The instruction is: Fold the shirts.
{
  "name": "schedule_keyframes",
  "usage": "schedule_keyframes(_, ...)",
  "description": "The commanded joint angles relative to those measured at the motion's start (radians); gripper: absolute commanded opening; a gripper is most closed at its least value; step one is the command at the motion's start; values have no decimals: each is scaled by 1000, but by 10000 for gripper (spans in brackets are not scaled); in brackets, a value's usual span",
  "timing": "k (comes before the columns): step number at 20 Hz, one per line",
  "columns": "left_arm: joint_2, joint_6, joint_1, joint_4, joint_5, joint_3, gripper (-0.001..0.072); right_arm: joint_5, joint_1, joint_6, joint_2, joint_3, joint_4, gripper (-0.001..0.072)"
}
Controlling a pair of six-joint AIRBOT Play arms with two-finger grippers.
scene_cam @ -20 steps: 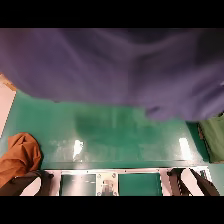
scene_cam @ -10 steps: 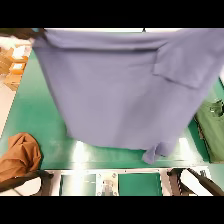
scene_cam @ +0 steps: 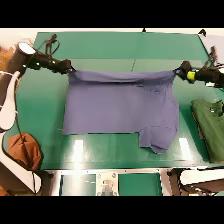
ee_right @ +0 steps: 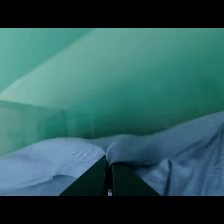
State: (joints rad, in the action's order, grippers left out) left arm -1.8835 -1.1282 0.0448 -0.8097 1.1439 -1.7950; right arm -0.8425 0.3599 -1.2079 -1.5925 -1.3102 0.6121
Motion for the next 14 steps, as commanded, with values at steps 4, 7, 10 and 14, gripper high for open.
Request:
schedule_keyframes(4, -74, 12, 8, -20, 2, -1, 27, -96, 26, -11, -150, -91, 14, 13)
schedule_keyframes(7, -72, 11, 31, -60, 190, -1, 27, -263, 82, -11, -116, -121, 84, 13)
schedule_keyframes(10, -72, 11, 38, -81, 346, -1, 27, -384, 112, -18, -70, -120, 160, 13)
schedule_keyframes(14, -73, 6, 38, -105, 429, -1, 27, -499, 109, -82, -50, -114, 337, 13)
